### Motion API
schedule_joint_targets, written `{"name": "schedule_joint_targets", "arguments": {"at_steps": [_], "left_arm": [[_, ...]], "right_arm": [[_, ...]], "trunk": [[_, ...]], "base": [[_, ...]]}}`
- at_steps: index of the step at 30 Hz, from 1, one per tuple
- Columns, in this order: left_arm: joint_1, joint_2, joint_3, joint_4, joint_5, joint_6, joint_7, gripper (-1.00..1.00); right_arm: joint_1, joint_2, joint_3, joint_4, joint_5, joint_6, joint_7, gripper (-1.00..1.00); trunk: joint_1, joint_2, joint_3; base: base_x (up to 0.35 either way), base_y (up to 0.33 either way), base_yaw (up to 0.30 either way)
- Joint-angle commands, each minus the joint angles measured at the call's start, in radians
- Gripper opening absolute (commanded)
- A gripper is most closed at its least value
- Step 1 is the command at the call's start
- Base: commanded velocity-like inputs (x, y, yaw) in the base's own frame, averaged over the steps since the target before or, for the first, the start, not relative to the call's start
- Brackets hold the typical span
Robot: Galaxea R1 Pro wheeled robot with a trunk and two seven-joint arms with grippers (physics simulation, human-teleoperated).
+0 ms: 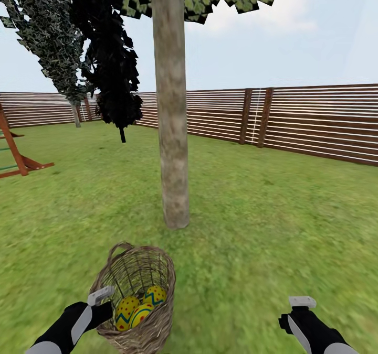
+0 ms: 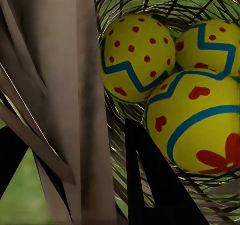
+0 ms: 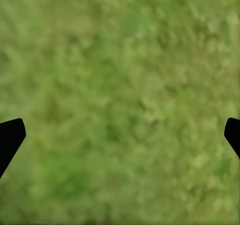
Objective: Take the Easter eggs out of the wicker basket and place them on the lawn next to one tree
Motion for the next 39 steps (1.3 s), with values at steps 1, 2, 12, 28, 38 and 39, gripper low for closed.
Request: {"name": "schedule_joint_targets", "arguments": {"at_steps": [1,2,12,28,38,39], "left_arm": [[-0.001,-0.001,0.004,-0.002,0.014,0.006,0.001,-1.0],[-0.001,-0.001,0.004,-0.002,0.014,0.006,0.001,-1.0],[-0.001,-0.001,0.004,-0.002,0.014,0.006,0.001,-1.0],[-0.001,-0.001,0.004,-0.002,0.014,0.006,0.001,-1.0],[-0.001,-0.002,0.004,-0.002,0.014,0.006,0.001,-1.0],[-0.001,-0.002,0.004,-0.002,0.014,0.006,0.001,-1.0]], "right_arm": [[0.0,-0.001,0.008,-0.002,-0.008,0.006,-0.006,1.0],[0.0,-0.001,0.008,-0.002,-0.008,0.006,-0.006,1.0],[0.0,-0.001,0.009,-0.002,-0.009,0.006,-0.007,1.0],[0.0,-0.001,0.009,-0.002,-0.009,0.006,-0.007,1.0],[0.0,0.001,0.009,-0.002,-0.009,0.006,-0.006,1.0],[0.0,0.0,0.009,-0.002,-0.009,0.006,-0.007,1.0]], "trunk": [[0.0,-0.001,-0.001],[0.0,-0.001,-0.001],[0.03,-0.057,-0.026],[0.069,-0.127,-0.057],[0.092,-0.169,-0.076],[0.096,-0.176,-0.079]], "base": [[0.0,0.0,0.0],[0.0,0.0,0.0],[0.0,0.0,0.0],[0.0,0.0,0.0],[0.0,0.0,0.0],[0.0,0.0,0.0]]}}
